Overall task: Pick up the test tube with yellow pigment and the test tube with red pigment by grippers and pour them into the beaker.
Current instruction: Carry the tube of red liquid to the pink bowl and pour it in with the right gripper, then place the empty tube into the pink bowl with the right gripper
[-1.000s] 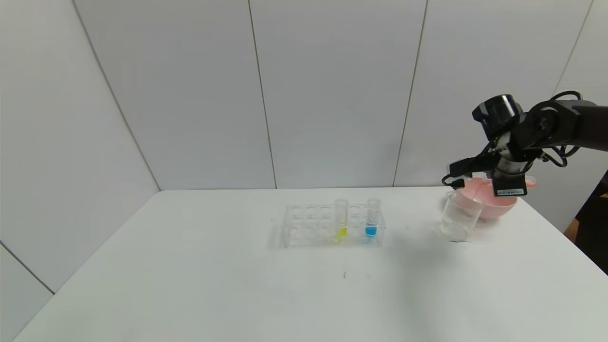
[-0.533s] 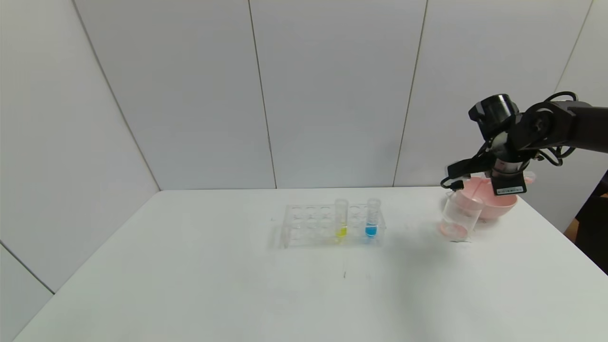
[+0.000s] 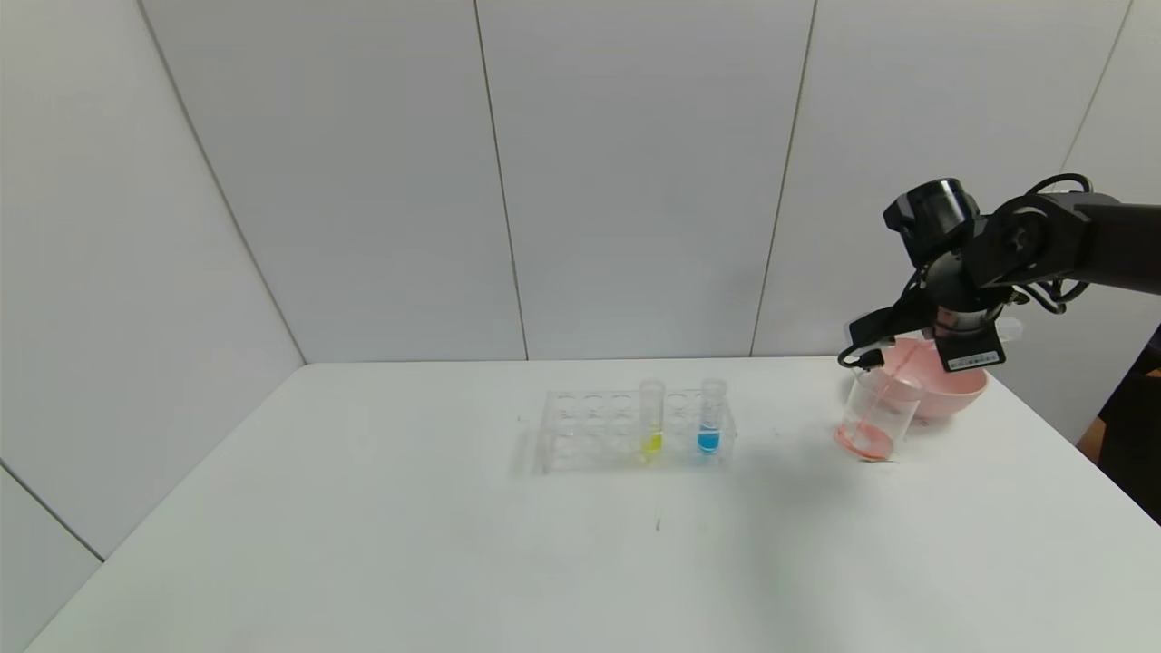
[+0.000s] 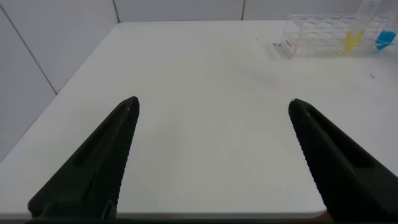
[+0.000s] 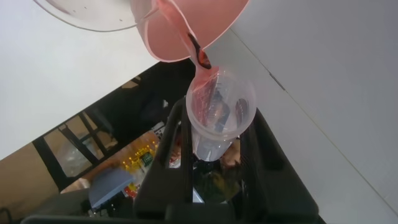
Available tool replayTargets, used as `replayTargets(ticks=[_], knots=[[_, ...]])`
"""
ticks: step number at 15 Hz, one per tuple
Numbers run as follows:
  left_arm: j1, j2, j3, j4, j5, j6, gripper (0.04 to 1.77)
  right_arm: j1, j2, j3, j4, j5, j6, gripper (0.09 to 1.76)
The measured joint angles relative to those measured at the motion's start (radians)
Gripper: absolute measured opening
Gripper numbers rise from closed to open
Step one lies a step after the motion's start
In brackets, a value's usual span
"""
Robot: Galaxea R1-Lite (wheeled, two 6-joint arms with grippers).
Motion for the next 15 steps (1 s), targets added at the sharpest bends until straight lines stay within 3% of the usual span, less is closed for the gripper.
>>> replayTargets(ticks=[3, 15], knots=[[0.000, 0.000, 0.000, 0.000, 0.000, 0.000, 1.72, 0.011, 0.005, 0.000, -0.012, -0.068, -0.032, 0.50], [0.000, 0.000, 0.000, 0.000, 0.000, 0.000, 1.72, 0.024, 0.007, 0.000, -0.053, -0.096, -0.049, 0.50]])
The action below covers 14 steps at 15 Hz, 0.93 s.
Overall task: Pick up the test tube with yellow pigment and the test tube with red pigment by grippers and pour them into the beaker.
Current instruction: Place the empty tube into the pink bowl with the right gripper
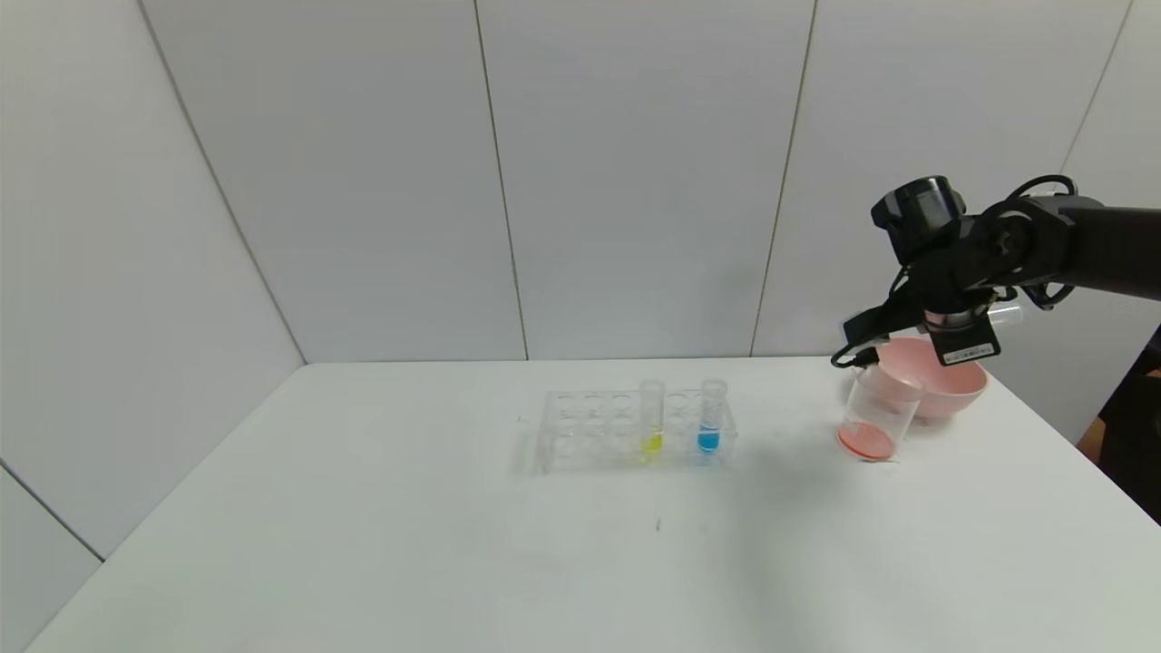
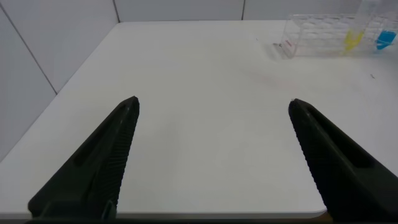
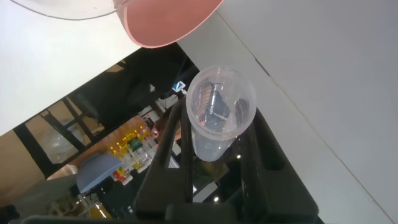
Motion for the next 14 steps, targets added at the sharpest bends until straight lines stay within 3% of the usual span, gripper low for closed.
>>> replayTargets(ticks=[3, 8, 10, 14], knots=[[0.000, 0.000, 0.000, 0.000, 0.000, 0.000, 1.72, -0.023, -0.016, 0.000, -0.009, 0.083, 0.024, 0.50], [0.000, 0.000, 0.000, 0.000, 0.000, 0.000, 1.72, -0.178, -0.086, 0.006, -0.009, 0.493, 0.158, 0.50], [0.000, 0.000, 0.000, 0.000, 0.000, 0.000, 1.72, -0.244, -0.113, 0.032, -0.008, 0.656, 0.340, 0.50], [0.000, 0.000, 0.000, 0.000, 0.000, 0.000, 1.72, -0.278, -0.160, 0.091, -0.016, 0.817, 0.867, 0.50]])
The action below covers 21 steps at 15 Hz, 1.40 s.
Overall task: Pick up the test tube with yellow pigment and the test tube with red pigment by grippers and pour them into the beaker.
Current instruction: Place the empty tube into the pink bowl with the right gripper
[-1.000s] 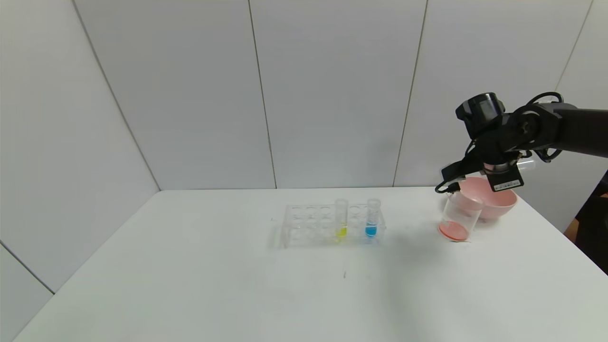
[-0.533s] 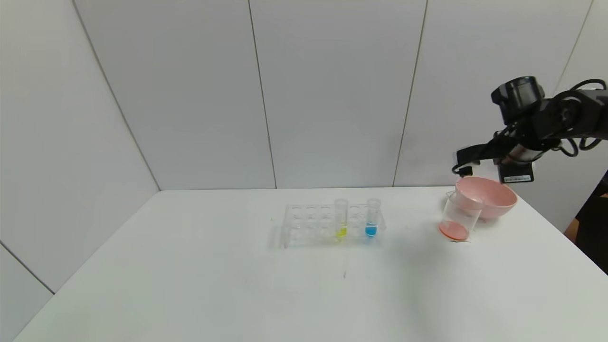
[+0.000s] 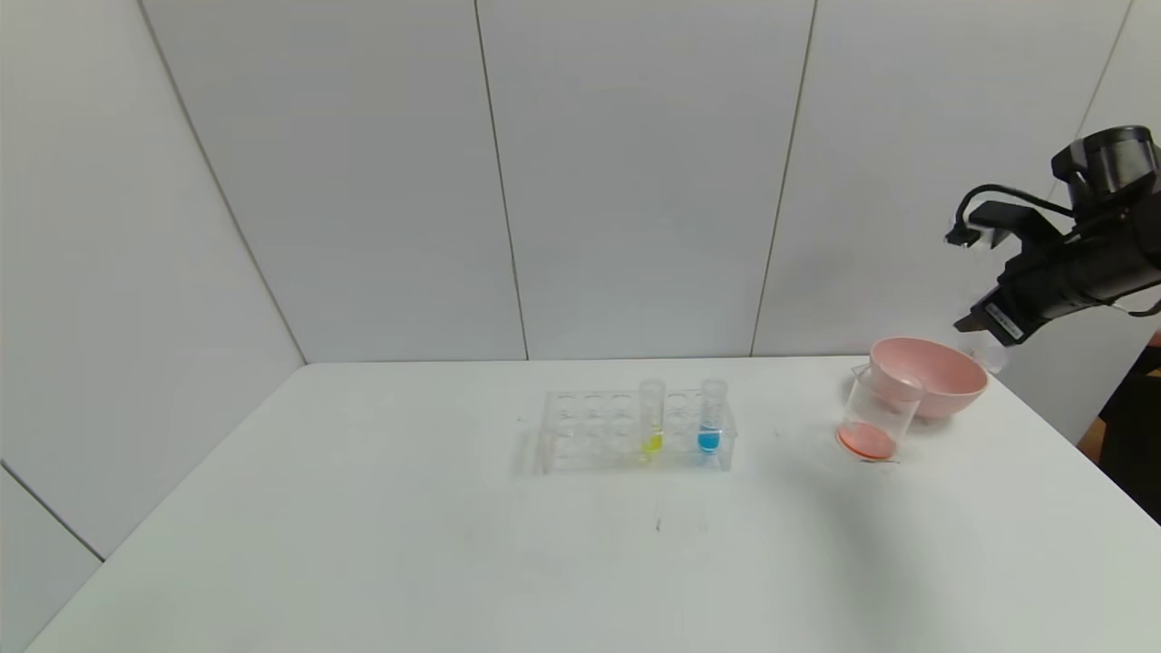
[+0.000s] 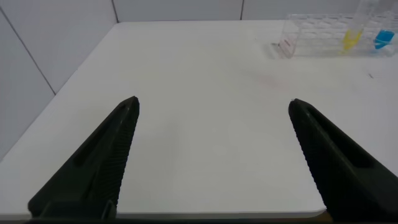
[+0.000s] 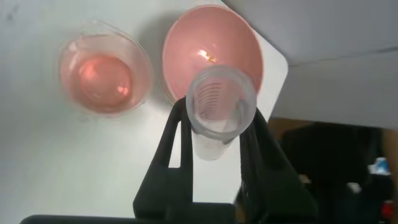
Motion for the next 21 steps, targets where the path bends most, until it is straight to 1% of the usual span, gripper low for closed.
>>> replayTargets(ticks=[3, 4, 5, 6, 7, 9, 10, 11, 13, 15, 19, 21], knots=[[0.000, 0.000, 0.000, 0.000, 0.000, 0.000, 1.72, -0.004, -0.049, 0.051, -0.019, 0.020, 0.302, 0.50], [0.000, 0.000, 0.000, 0.000, 0.000, 0.000, 1.72, 0.000, -0.068, 0.093, -0.061, 0.021, 0.369, 0.50], [0.000, 0.000, 0.000, 0.000, 0.000, 0.000, 1.72, 0.001, -0.086, 0.142, -0.140, 0.022, 0.409, 0.50], [0.000, 0.000, 0.000, 0.000, 0.000, 0.000, 1.72, 0.000, -0.100, 0.201, -0.252, 0.023, 0.432, 0.50], [0.000, 0.000, 0.000, 0.000, 0.000, 0.000, 1.72, -0.004, -0.112, 0.272, -0.395, 0.023, 0.449, 0.50], [0.000, 0.000, 0.000, 0.000, 0.000, 0.000, 1.72, -0.009, -0.125, 0.422, -0.727, 0.031, 0.488, 0.50], [0.000, 0.000, 0.000, 0.000, 0.000, 0.000, 1.72, -0.011, -0.127, 0.493, -0.850, 0.041, 0.510, 0.50], [0.000, 0.000, 0.000, 0.000, 0.000, 0.000, 1.72, -0.011, -0.126, 0.552, -0.919, 0.054, 0.534, 0.50], [0.000, 0.000, 0.000, 0.000, 0.000, 0.000, 1.72, -0.013, -0.111, 0.605, -0.964, 0.062, 0.613, 0.50], [0.000, 0.000, 0.000, 0.000, 0.000, 0.000, 1.72, -0.016, -0.081, 0.613, -1.007, 0.058, 0.646, 0.50], [0.000, 0.000, 0.000, 0.000, 0.000, 0.000, 1.72, -0.034, 0.016, 0.638, -1.267, 0.055, 0.658, 0.50], [0.000, 0.000, 0.000, 0.000, 0.000, 0.000, 1.72, -0.044, 0.066, 0.657, -1.349, 0.054, 0.658, 0.50]])
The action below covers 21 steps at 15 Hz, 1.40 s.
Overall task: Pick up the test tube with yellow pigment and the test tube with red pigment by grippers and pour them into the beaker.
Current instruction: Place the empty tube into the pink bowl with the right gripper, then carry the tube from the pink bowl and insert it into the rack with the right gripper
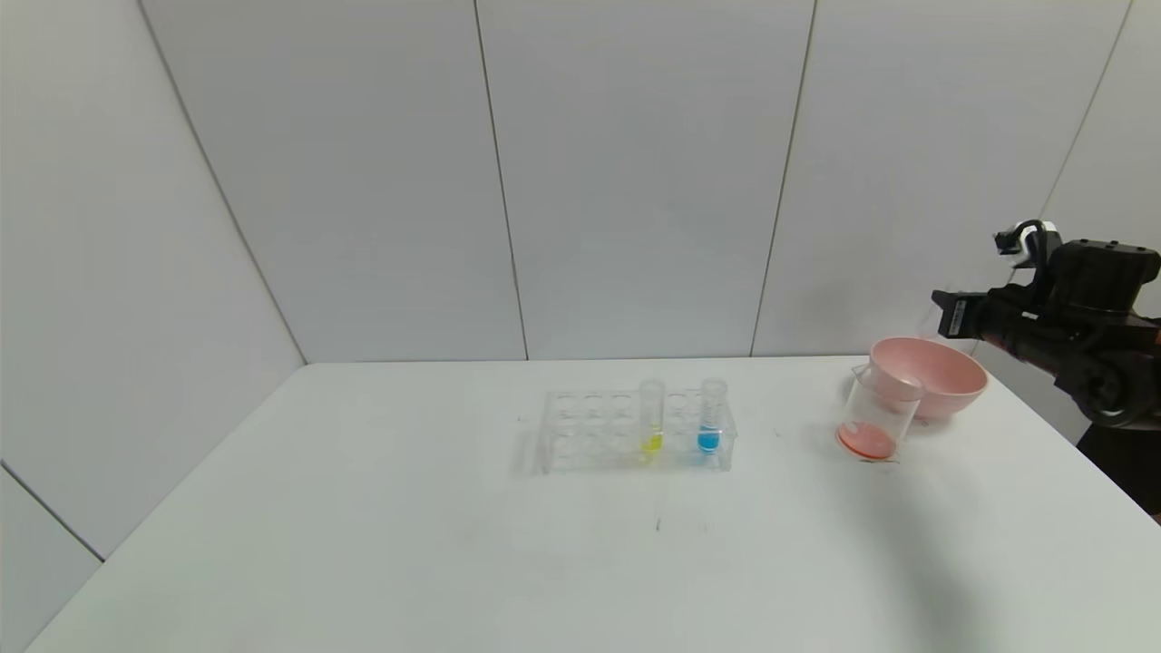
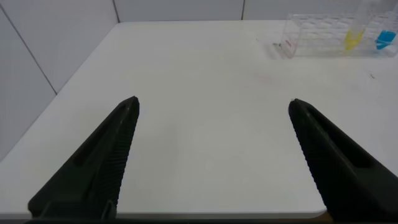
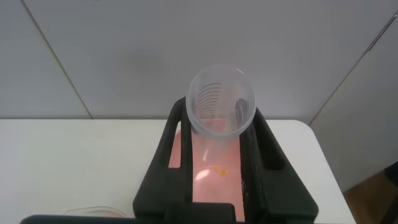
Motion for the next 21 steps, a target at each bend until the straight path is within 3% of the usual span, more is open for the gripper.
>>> replayTargets(ticks=[14, 18, 21], knots=[[0.000, 0.000, 0.000, 0.000, 0.000, 0.000, 1.72, -0.035, 0.076, 0.024, -0.021, 0.004, 0.001, 0.50], [0.000, 0.000, 0.000, 0.000, 0.000, 0.000, 1.72, -0.036, 0.076, 0.028, -0.033, 0.007, 0.003, 0.94], [0.000, 0.000, 0.000, 0.000, 0.000, 0.000, 1.72, -0.036, 0.074, 0.037, -0.036, 0.011, 0.003, 1.19]])
